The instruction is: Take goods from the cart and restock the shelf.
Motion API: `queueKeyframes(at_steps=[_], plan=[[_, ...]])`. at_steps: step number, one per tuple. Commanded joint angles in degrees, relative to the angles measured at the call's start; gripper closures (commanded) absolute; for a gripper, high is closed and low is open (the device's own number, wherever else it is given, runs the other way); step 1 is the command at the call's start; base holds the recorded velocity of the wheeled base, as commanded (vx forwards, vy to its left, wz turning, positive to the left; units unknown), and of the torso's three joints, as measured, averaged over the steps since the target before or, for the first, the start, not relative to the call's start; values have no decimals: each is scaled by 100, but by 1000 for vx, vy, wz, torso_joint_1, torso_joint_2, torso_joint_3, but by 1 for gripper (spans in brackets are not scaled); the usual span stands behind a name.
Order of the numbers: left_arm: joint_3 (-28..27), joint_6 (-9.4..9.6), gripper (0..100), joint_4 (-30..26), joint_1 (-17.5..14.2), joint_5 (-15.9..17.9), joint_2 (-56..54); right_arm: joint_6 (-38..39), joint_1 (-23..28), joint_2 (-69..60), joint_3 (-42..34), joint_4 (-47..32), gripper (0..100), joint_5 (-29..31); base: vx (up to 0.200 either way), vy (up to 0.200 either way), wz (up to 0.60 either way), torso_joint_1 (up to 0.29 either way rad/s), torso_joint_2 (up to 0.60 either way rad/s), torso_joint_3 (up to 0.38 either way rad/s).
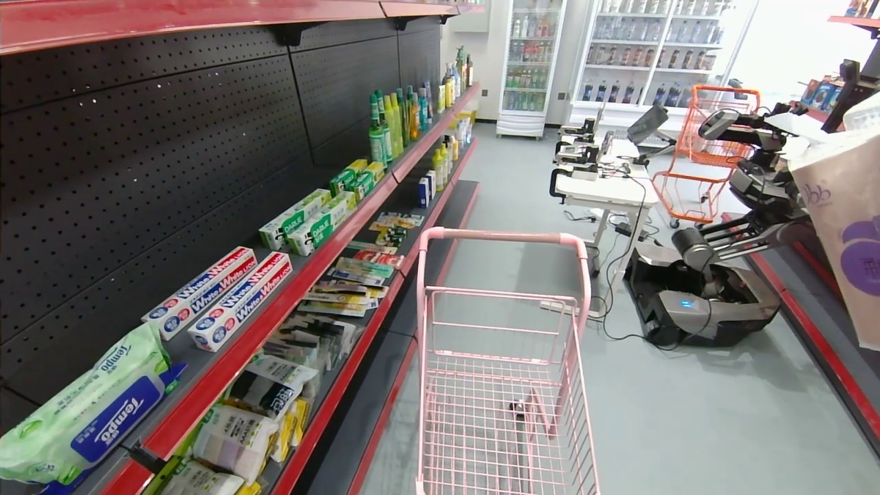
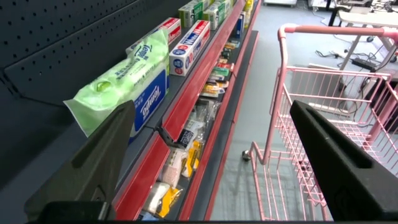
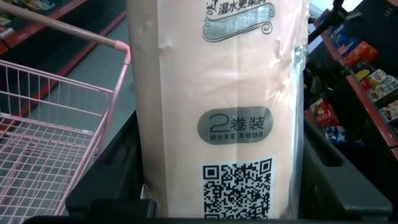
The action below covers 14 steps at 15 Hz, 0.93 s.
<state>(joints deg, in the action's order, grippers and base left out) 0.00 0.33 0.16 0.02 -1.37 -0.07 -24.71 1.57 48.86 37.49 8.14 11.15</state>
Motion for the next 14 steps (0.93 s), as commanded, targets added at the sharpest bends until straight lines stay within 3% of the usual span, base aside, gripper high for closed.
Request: queueKeyframes(at_steps=[1, 8, 14], plan=[[0, 2, 0, 2, -2, -4, 7, -7, 1, 124, -4, 47, 100, 1, 0, 0, 0, 100, -188, -85], [0, 2, 0, 2, -2, -4, 7, -139, 36, 159, 4, 56, 100, 1, 0, 0, 0, 47, -95, -52], [0, 2, 0, 2, -2, -4, 7, -122, 27, 168, -13, 56, 100, 1, 0, 0, 600, 5, 0, 1]])
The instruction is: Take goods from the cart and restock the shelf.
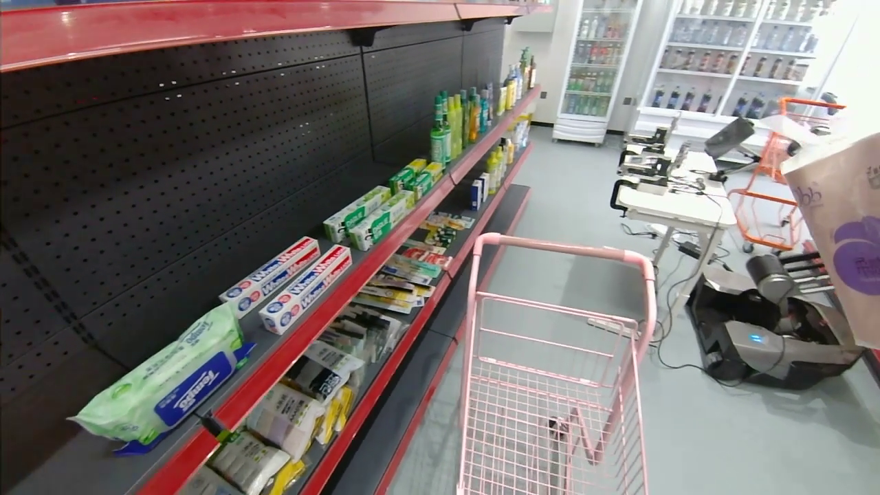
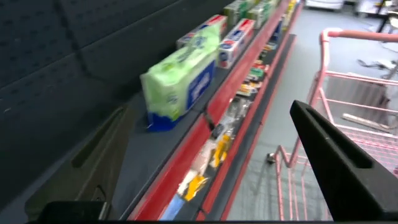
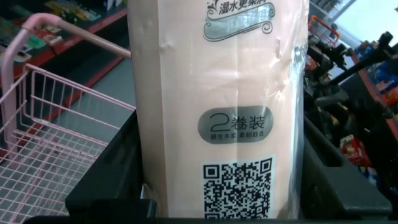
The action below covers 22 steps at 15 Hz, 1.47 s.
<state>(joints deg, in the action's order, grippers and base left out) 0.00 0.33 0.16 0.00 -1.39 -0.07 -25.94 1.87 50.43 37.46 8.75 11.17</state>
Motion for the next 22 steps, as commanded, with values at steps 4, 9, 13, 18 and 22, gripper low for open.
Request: queueKeyframes(at_steps=[4, 9, 13, 18, 22], plan=[[0, 2, 0, 2, 0, -2, 7, 1, 7, 2, -46, -5, 100, 0, 0, 0, 600, -1, 1, 1], [0, 2, 0, 2, 0, -2, 7, 28, 7, 10, -55, -5, 100, 0, 0, 0, 600, 4, 1, 3], [0, 2, 0, 2, 0, -2, 7, 28, 7, 10, -72, -5, 100, 0, 0, 0, 600, 5, 5, 4], [0, 2, 0, 2, 0, -2, 7, 10, 7, 19, -72, -5, 100, 0, 0, 0, 600, 0, 1, 1], [0, 2, 0, 2, -9, -2, 7, 10, 7, 19, -107, -14, 100, 0, 0, 0, 600, 1, 2, 4]])
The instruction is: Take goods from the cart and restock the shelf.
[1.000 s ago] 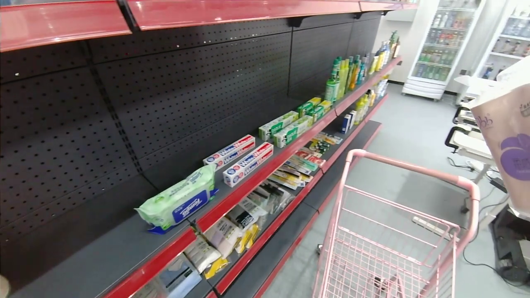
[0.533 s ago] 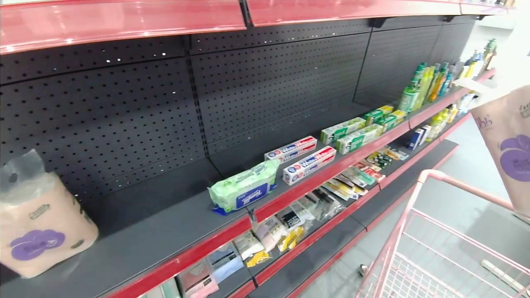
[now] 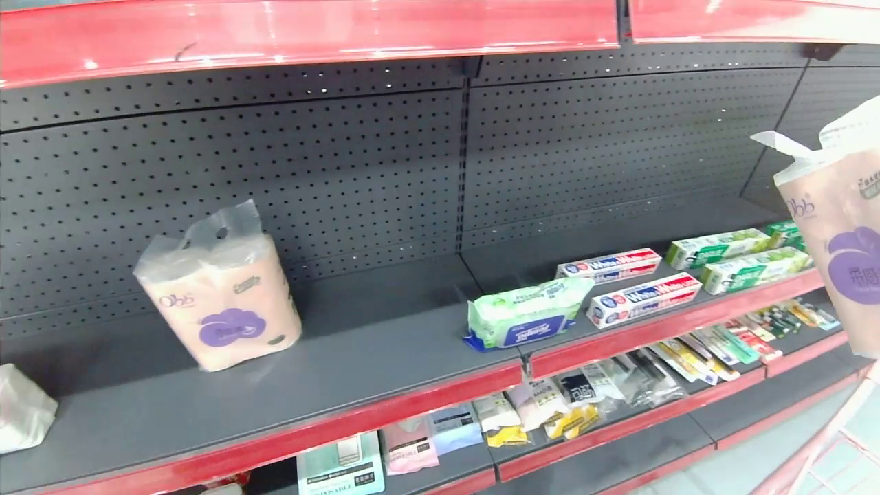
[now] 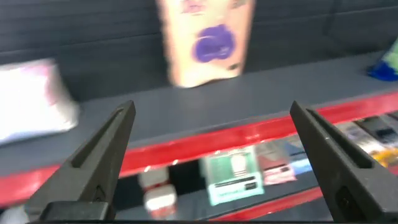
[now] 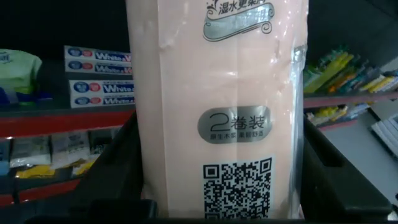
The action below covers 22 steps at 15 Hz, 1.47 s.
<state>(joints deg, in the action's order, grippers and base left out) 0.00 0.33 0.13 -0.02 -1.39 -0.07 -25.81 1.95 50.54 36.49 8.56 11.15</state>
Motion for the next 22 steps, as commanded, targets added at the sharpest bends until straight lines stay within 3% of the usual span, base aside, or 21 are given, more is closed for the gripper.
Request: queueKeyframes(at_steps=[1, 8, 13, 15, 16, 17, 18, 20, 22], plan=[[0, 2, 0, 4, 2, -2, 7, -12, -2, 8, -19, 6, 100, 1, 0, 0, 600, 2, -2, 2], [0, 2, 0, 4, 2, -2, 7, 243, -19, -88, -238, 14, 100, -131, 0, 0, 86, 0, 1, 1], [0, 46, 0, 4, 2, 25, 104, 964, -54, -405, -467, 6, 100, -1520, 0, 0, 0, 0, 0, 0], [-88, 169, 0, 31, 2, 244, 42, 990, 16, -554, -449, 6, 100, -1854, 0, 0, 0, 0, 0, 0], [-1090, 125, 0, -136, 11, 297, 666, 990, 60, -633, -449, -3, 100, -1854, 0, 0, 0, 0, 0, 0], [-2013, -156, 0, -242, 11, 324, 1660, 1008, 69, -695, -467, -30, 100, -1854, 0, 0, 0, 0, 0, 0], [-2979, -710, 0, -233, 20, 332, 2503, 1087, 69, -748, -493, -47, 100, -1854, 0, 0, 0, 0, 0, 0], [-3094, -631, 0, -251, 2, 280, 2881, 1157, 60, -844, -590, -47, 100, -1854, 0, 0, 0, 0, 0, 0], [-2777, -490, 0, -268, -138, -336, 3066, 1183, 69, -985, -643, -47, 100, -1854, 0, 0, 0, 0, 0, 0]])
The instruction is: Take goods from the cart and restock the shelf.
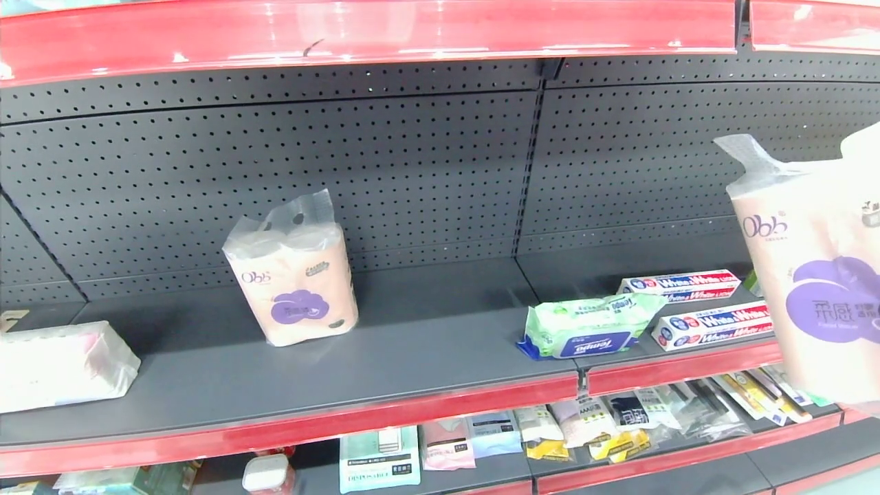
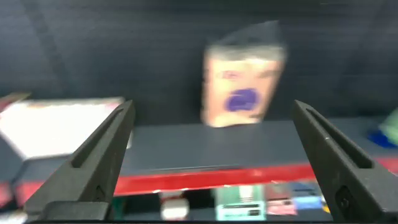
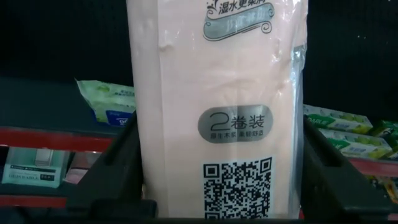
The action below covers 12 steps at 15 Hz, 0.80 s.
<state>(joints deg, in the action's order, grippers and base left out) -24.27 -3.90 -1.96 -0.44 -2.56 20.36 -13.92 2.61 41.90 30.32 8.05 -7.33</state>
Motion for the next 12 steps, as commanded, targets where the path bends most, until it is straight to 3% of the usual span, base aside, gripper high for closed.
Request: queueKeyframes(at_steps=[1, 2, 3, 6, 8, 9, 10, 11, 12], plan=[[-333, -32, 0, -59, -141, -605, 1242, 3, 3, -156, -44, 13, 100, 3, 0, 0, 0, 0, 0, 0], [-227, 153, 0, -23, -158, -1124, 1831, 12, 12, -235, -44, 4, 100, 21, 0, 0, 0, 0, 0, 0], [-34, 223, 0, 64, -132, -931, 1998, 30, 12, -235, -44, 4, 100, 21, 0, 0, 0, 0, 0, 0], [335, 416, 0, 847, -167, 449, 2649, 162, 12, -226, -26, 39, 100, 12, 0, 0, 0, 0, 0, 0], [327, 504, 0, 1163, -483, 950, 3238, 302, 12, -226, -26, 39, 100, 21, 0, 0, 0, 0, 0, 0], [327, 882, 0, 1734, -993, 1363, 3897, 364, 12, -226, -26, 30, 100, 56, 0, 0, 0, 0, 0, 0], [318, 1383, 0, 2402, -1503, 1812, 4503, 364, 12, -226, -26, 22, 100, 91, 0, 0, 0, 0, 0, 0], [309, 1621, 0, 2736, -1740, 2128, 4784, 364, 12, -226, -26, 13, 100, 100, 0, 0, 0, 0, 0, 0], [283, 2095, 0, 3167, -2030, 2814, 5312, 355, 20, -217, -35, 4, 100, 109, 0, 0, 0, 0, 0, 0]])
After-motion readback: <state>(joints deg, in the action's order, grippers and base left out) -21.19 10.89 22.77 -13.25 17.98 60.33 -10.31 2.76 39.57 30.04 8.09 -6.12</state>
